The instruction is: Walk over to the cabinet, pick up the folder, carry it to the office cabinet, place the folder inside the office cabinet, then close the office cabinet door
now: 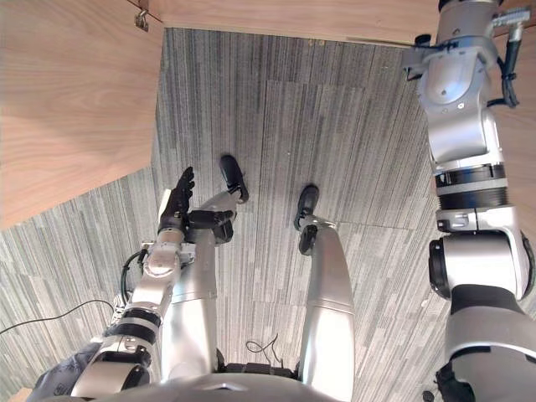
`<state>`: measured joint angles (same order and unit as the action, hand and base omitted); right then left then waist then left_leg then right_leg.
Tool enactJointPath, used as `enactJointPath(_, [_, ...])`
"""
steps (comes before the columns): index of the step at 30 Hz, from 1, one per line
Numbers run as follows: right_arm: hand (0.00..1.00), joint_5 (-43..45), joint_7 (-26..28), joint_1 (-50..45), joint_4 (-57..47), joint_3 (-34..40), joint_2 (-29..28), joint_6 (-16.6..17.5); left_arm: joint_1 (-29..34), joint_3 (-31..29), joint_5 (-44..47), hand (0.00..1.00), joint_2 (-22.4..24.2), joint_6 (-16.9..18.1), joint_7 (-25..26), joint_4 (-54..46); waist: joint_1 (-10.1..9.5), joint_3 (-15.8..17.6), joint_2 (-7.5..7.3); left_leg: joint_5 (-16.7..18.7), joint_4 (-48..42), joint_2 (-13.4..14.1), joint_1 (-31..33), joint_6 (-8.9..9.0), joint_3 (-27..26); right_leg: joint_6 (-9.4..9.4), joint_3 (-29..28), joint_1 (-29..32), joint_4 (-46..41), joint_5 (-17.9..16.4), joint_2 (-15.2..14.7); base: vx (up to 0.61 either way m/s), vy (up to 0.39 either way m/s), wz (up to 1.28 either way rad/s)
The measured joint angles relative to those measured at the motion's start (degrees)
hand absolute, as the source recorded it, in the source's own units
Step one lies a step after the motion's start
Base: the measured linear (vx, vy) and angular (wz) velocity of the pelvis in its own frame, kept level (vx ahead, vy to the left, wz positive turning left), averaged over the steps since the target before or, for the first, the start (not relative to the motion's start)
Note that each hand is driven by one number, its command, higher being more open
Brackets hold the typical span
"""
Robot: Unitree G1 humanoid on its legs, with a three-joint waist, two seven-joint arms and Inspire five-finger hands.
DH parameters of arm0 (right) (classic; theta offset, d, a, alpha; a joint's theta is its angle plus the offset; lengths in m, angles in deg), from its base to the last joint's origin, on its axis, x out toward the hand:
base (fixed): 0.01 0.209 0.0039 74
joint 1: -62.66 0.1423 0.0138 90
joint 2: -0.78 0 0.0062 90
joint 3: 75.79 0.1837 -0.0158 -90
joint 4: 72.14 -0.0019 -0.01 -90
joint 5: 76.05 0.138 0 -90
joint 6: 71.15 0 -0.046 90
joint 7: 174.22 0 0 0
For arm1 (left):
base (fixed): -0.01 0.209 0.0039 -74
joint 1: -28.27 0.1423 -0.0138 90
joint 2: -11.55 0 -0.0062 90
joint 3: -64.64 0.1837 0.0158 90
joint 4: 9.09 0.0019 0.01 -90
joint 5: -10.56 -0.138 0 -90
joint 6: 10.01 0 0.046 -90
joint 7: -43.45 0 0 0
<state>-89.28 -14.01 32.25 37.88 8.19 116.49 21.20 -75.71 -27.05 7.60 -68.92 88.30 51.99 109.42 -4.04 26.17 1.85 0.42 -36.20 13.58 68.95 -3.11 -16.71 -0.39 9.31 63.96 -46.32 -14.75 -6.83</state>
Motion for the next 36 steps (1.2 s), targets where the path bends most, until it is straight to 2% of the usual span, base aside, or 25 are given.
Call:
enactJointPath(3, [0.00, 0.4, -0.4, -1.1, -0.9, 0.4, 0.0, 0.0, 0.0, -0.4, 0.0, 1.00, 0.1, 0.0, 0.1, -0.1, -0.07, 0.0, -0.02, 0.0, 0.2, 0.0, 0.0, 0.03, 0.0, 0.00, 0.0, 0.0, -0.1, 0.0, 0.0, -0.01, 0.002, 0.00])
enactJointPath(9, [0.00, 0.3, -1.3, -9.4, -11.1, 4.5, -1.1, 0.3, 0.0, -1.0, 0.0, 1.00, 0.2, -0.1, 0.3, -0.1, -0.03, 0.0, -0.04, 0.0, 0.4, -0.2, 0.2, 0.01, 0.2, -0.01, 0.2, 0.1, 0.0, 0.0, -0.1, 0.00, 0.000, 0.00])
enactJointPath(18, [0.00, -0.1, -3.1, -11.1, -14.7, 7.6, -1.4, 0.8, 0.0, -1.9, -0.1, 1.00, 0.2, -0.1, 0.3, -0.3, 0.88, -0.1, -0.35, -0.4, 0.8, -0.7, 0.8, -0.21, 0.2, -0.01, 0.2, 1.0, -0.4, 0.0, -0.5, -0.02, 0.004, 0.02])
enactJointPath(28, [0.00, 2.3, -0.7, 4.1, -0.1, -2.3, 1.5, 0.7, -0.1, -2.0, 0.1, 1.00, -0.4, 0.3, 0.9, -0.8, 1.11, -0.1, -0.35, -1.2, 0.8, -1.0, 2.7, -0.63, 0.2, 0.00, 0.3, 3.2, -1.4, 0.0, -1.1, -0.05, 0.008, 0.03])
enactJointPath(36, [0.00, 7.9, 0.0, 16.5, 12.8, -8.8, 2.9, 0.4, -0.2, -2.0, 0.6, 1.00, -0.7, 1.3, 1.3, -0.4, 1.05, -0.1, -0.37, -3.8, 4.4, -2.5, 3.2, 0.03, 1.1, 0.07, 1.6, 4.1, -0.8, 0.0, -1.8, -0.04, -0.003, 0.12])
